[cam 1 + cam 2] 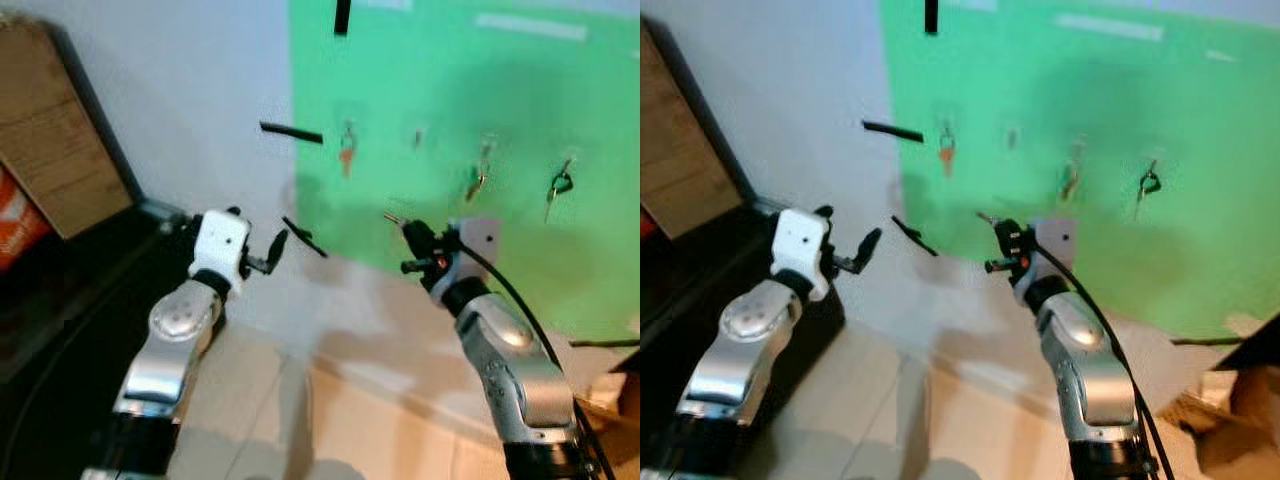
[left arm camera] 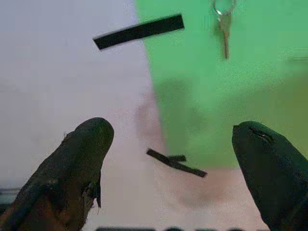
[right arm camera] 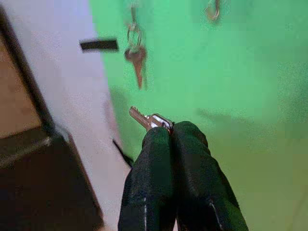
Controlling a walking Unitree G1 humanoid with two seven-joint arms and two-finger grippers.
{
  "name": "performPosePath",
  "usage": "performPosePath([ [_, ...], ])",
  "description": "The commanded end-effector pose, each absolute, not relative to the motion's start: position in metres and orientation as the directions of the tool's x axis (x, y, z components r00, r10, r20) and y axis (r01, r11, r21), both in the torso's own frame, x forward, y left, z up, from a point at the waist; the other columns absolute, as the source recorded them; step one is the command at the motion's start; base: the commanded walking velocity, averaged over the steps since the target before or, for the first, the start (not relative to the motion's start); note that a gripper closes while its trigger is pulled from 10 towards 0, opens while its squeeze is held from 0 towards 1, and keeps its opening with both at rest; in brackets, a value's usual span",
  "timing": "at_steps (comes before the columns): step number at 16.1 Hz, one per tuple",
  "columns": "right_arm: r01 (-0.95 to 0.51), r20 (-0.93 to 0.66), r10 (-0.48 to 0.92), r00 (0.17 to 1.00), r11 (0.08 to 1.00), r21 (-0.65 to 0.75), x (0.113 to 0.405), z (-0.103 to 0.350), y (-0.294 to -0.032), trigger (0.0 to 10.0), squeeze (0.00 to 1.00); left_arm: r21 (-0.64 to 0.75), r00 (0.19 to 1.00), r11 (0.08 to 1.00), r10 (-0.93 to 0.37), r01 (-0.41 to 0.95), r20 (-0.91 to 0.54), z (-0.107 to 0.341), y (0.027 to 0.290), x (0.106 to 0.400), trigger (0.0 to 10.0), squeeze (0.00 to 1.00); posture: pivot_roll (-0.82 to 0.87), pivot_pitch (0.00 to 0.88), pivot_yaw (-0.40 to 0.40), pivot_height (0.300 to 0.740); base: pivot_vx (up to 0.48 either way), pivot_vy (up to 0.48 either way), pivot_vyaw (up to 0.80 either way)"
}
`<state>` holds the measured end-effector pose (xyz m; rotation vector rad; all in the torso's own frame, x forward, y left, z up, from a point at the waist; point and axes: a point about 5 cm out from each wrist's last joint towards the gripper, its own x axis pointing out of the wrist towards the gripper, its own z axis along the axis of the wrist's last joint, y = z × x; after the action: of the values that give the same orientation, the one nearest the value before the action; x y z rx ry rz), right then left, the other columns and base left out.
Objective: Hang keys on a hook
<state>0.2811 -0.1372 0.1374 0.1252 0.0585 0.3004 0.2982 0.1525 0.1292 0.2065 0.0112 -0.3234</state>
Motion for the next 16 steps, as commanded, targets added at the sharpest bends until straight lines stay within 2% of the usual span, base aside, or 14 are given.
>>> performPosePath([
  [1,-0.272,-0.035,0.278,0.960,0.953,0.131,0.280,0.139,-0.143,10.0,0.00,0.202,0.941,0.920,-0.338,0.336,-0.028,0.135,0.148,0.299,10.0,0.00,-0.09,0.000,0.042,0.740,0.352,0.000,0.00],
  [10,-0.309,-0.043,0.314,0.948,0.946,0.097,0.280,0.141,-0.146,10.0,0.00,0.203,0.938,0.917,-0.345,0.343,-0.030,0.136,0.148,0.300,10.0,0.00,-0.09,0.000,0.037,0.740,0.362,0.000,0.00],
  [16,-0.429,-0.066,0.431,0.900,0.902,0.045,0.276,0.144,-0.143,10.0,0.00,0.201,0.893,0.874,-0.451,0.442,-0.001,0.147,0.145,0.306,10.0,0.00,-0.09,0.000,0.031,0.740,0.000,0.000,0.00],
])
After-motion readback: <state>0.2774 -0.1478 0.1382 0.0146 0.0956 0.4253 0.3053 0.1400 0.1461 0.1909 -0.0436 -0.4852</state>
